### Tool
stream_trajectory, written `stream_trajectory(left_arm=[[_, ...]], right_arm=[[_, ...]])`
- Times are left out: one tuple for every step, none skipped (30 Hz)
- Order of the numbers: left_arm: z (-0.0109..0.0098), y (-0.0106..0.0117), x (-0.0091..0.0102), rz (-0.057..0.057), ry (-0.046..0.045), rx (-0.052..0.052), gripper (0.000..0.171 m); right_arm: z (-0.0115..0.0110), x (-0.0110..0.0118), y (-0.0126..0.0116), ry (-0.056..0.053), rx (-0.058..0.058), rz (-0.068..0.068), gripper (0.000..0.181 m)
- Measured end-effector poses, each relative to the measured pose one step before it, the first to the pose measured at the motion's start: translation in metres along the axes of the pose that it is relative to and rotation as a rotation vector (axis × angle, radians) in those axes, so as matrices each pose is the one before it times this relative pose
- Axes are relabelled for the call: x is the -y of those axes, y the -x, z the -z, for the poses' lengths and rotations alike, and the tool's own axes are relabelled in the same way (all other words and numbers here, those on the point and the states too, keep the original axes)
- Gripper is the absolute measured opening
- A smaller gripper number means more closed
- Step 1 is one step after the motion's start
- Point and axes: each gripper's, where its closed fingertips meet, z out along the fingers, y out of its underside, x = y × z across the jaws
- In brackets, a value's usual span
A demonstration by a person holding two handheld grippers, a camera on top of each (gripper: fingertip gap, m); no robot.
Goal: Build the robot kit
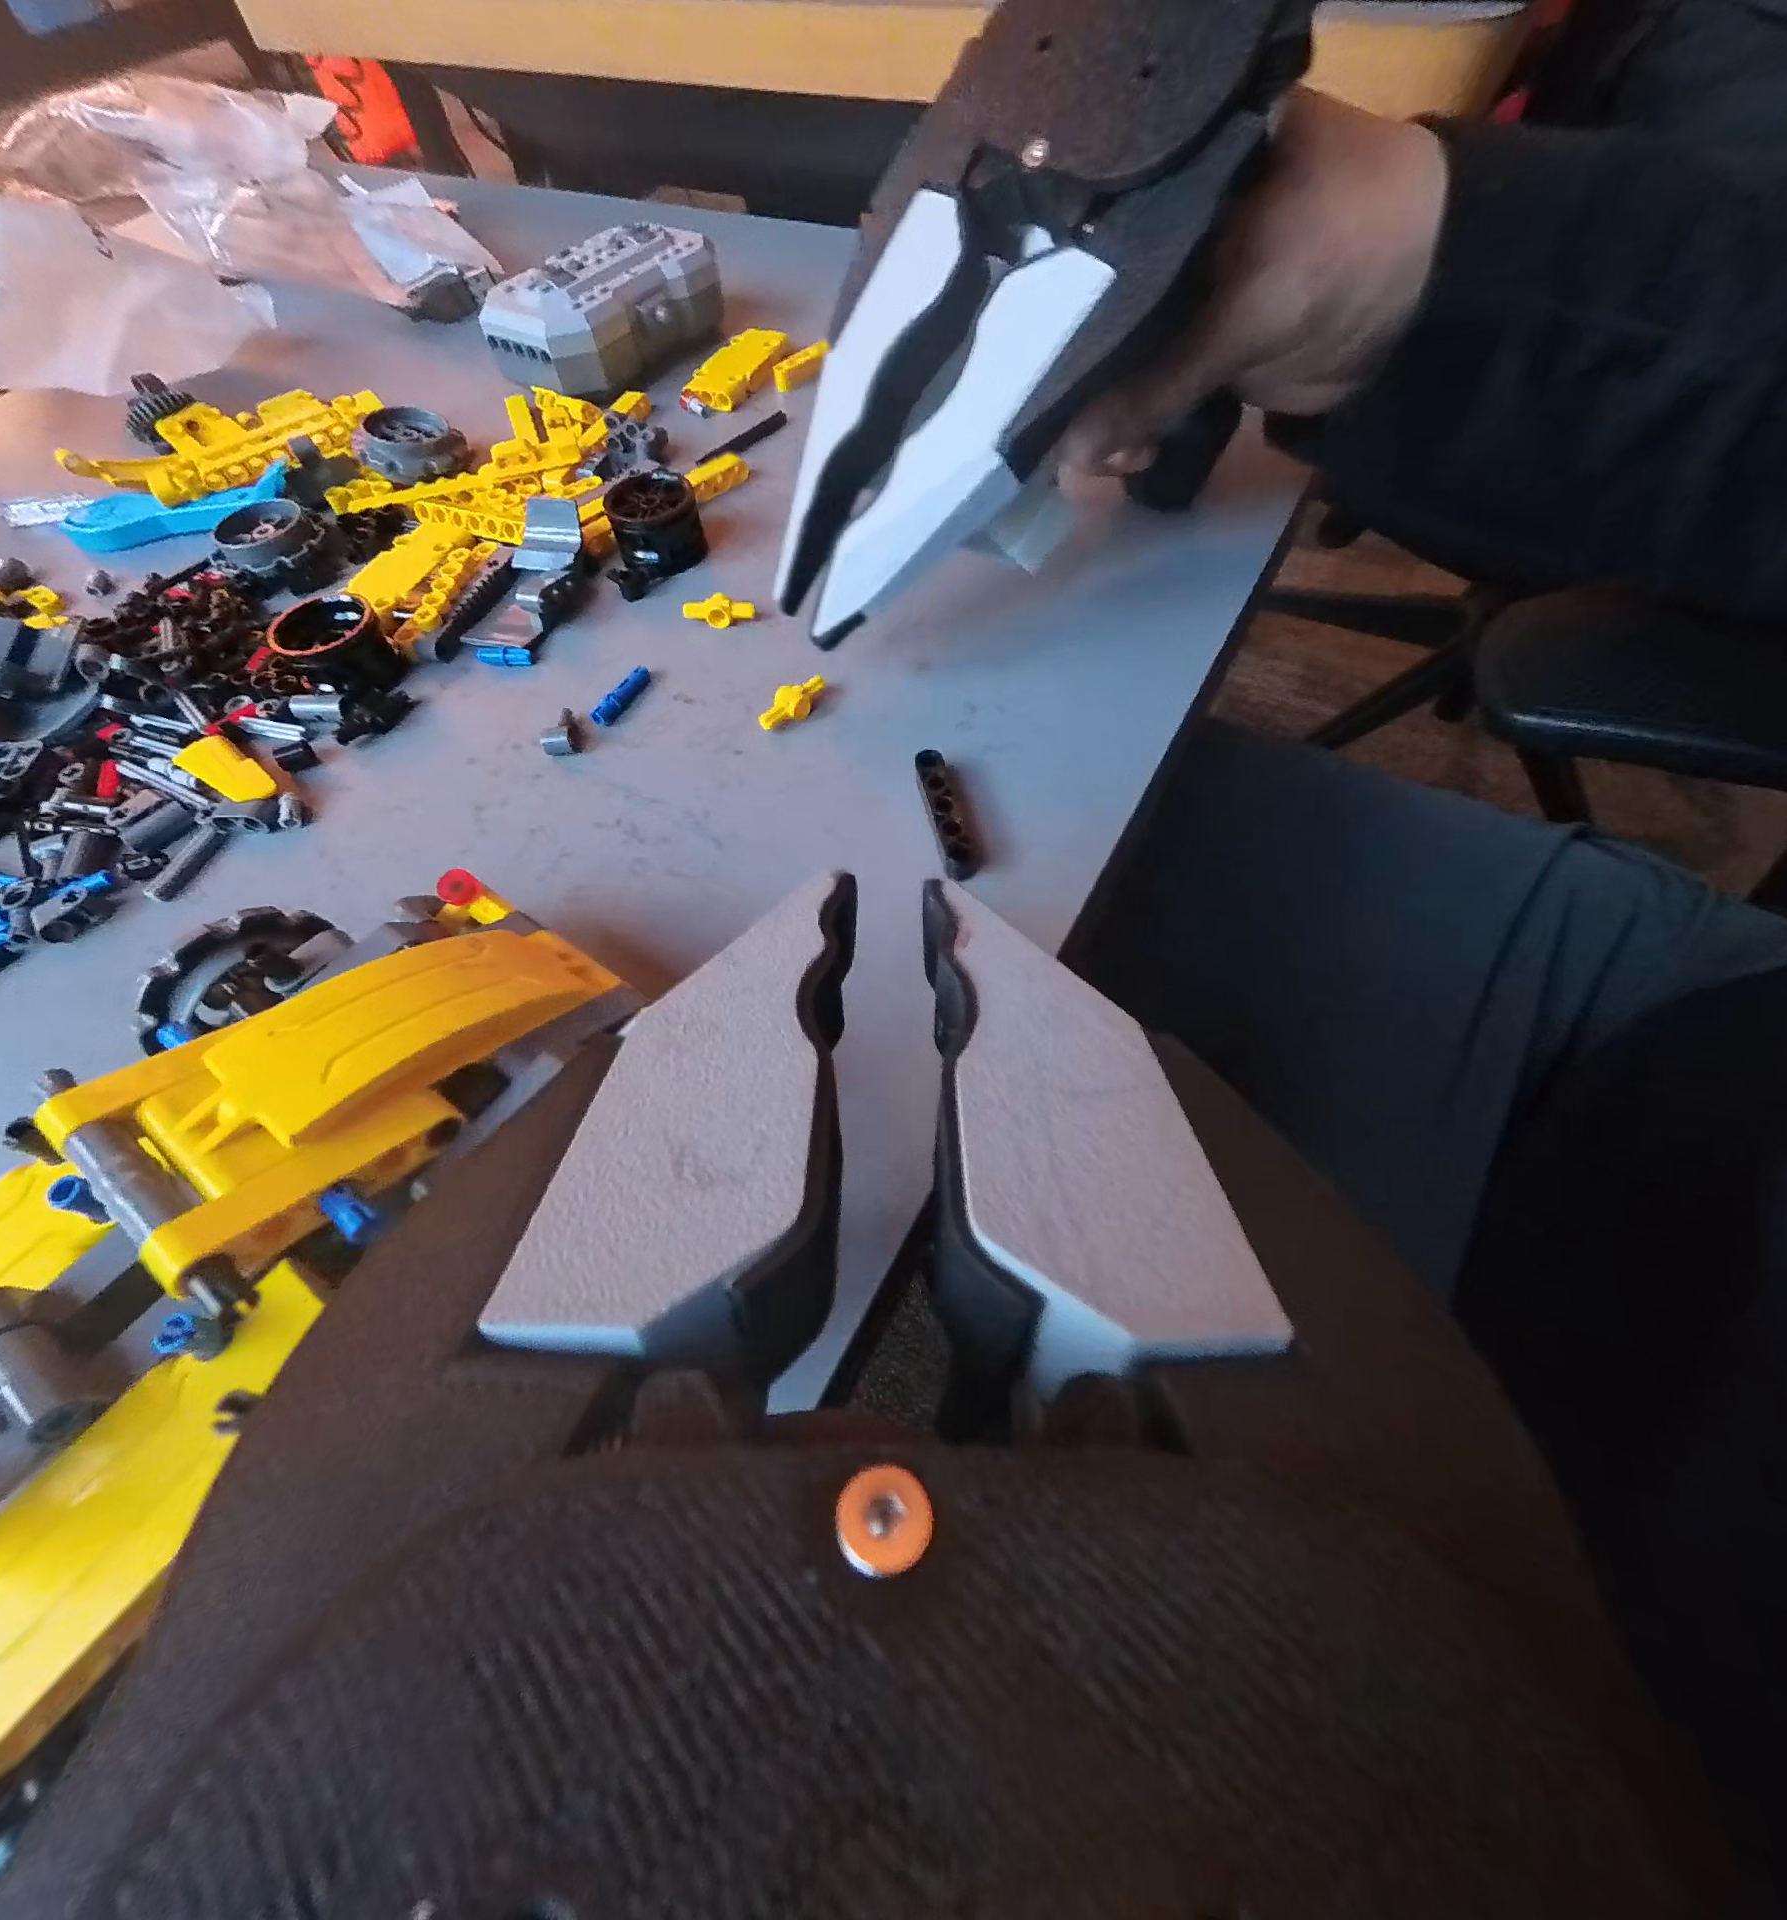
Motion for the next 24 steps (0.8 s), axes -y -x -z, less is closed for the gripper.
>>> stream_trajectory(left_arm=[[-0.00038, -0.00152, -0.00184, 0.0014, 0.00499, -0.0039, 0.010], [-0.00024, -0.00122, -0.00159, 0.0019, 0.00189, -0.0027, 0.010], [-0.00013, -0.00115, -0.00154, 0.0016, 0.00081, -0.0030, 0.010], [-0.00006, -0.00108, -0.00149, 0.0025, 0.00192, -0.0046, 0.010], [0.00005, -0.00110, -0.00126, 0.0024, 0.00022, -0.0054, 0.010], [0.00031, -0.00134, -0.00091, 0.0017, -0.00206, -0.0061, 0.010], [0.00044, -0.00160, -0.00113, 0.0012, -0.00267, -0.0073, 0.010], [0.00041, -0.00181, -0.00159, -0.0003, -0.00015, -0.0074, 0.010], [0.00044, -0.00125, -0.00193, -0.0022, 0.00184, -0.0037, 0.010], [0.00046, -0.00049, -0.00165, -0.0031, 0.00110, 0.0002, 0.010], [0.00046, -0.00035, -0.00088, -0.0036, 0.00011, 0.0003, 0.010], [0.00049, -0.00016, 0.00001, -0.0037, -0.00221, 0.0000, 0.009], [0.00041, -0.00017, 0.00050, -0.0018, -0.00339, -0.0012, 0.009], [0.00017, 0.00022, 0.00035, 0.0016, -0.00112, -0.0008, 0.009], [0.00001, 0.00019, 0.00013, 0.0029, -0.00151, -0.0002, 0.009], [-0.00020, 0.00008, -0.00032, 0.0026, -0.00144, -0.0010, 0.009], [-0.00039, 0.00004, -0.00102, 0.0020, 0.00187, -0.0005, 0.010], [-0.00051, 0.00001, -0.00106, 0.0010, 0.00394, 0.0003, 0.010], [-0.00064, -0.00017, -0.00082, 0.0002, 0.00331, -0.0004, 0.010], [-0.00055, -0.00042, -0.00027, -0.0011, 0.00204, -0.0009, 0.010], [-0.00076, 0.00007, 0.00011, -0.0010, 0.00151, 0.0016, 0.010], [-0.00071, -0.00032, 0.00064, -0.0016, 0.00055, 0.0000, 0.010], [-0.00064, -0.00042, 0.00077, -0.0023, 0.00003, -0.0007, 0.010], [-0.00078, -0.00013, 0.00067, -0.0026, 0.00167, 0.0002, 0.010]], right_arm=[[-0.00185, 0.00417, -0.00069, -0.0099, 0.0086, -0.0055, 0.013], [-0.00208, 0.00475, -0.00016, -0.0089, 0.0121, -0.0008, 0.013], [-0.00258, 0.00501, -0.00077, -0.0038, 0.0093, 0.0081, 0.013], [-0.00334, 0.00498, -0.00236, 0.0013, 0.0017, 0.0158, 0.013], [-0.00439, 0.00469, -0.00432, 0.0047, -0.0036, 0.0144, 0.013], [-0.00515, 0.00389, -0.00491, 0.0085, -0.0022, 0.0027, 0.014], [-0.00541, 0.00391, -0.00374, 0.0069, 0.0024, -0.0046, 0.015], [-0.00474, 0.00422, -0.00213, 0.0002, 0.0037, -0.0017, 0.015], [-0.00397, 0.00369, -0.00090, -0.0016, 0.0027, 0.0020, 0.015], [-0.00317, 0.00232, -0.00001, 0.0013, 0.0028, 0.0029, 0.015], [-0.00201, 0.00114, 0.00090, 0.0020, 0.0025, 0.0037, 0.016], [-0.00064, 0.00028, 0.00084, -0.0002, -0.0014, 0.0029, 0.016], [0.00024, -0.00095, 0.00066, -0.0012, -0.0027, -0.0009, 0.016], [0.00100, -0.00204, 0.00113, -0.0013, 0.0012, -0.0062, 0.016], [0.00177, -0.00290, 0.00158, -0.0010, 0.0044, -0.0099, 0.017], [0.00267, -0.00375, 0.00099, 0.0008, 0.0014, -0.0113, 0.017], [0.00348, -0.00448, 0.00047, 0.0034, -0.0027, -0.0104, 0.017], [0.00425, -0.00485, 0.00056, 0.0048, -0.0035, -0.0073, 0.017], [0.00473, -0.00519, 0.00058, 0.0054, -0.0034, -0.0057, 0.017], [0.00497, -0.00546, 0.00056, 0.0058, -0.0029, -0.0051, 0.017], [0.00512, -0.00524, 0.00027, 0.0042, -0.0044, -0.0048, 0.017], [0.00487, -0.00482, -0.00009, 0.0012, -0.0047, -0.0052, 0.017], [0.00442, -0.00431, 0.00034, -0.0005, 0.0000, -0.0062, 0.017], [0.00367, -0.00375, 0.00054, -0.0012, 0.0038, -0.0066, 0.017]])
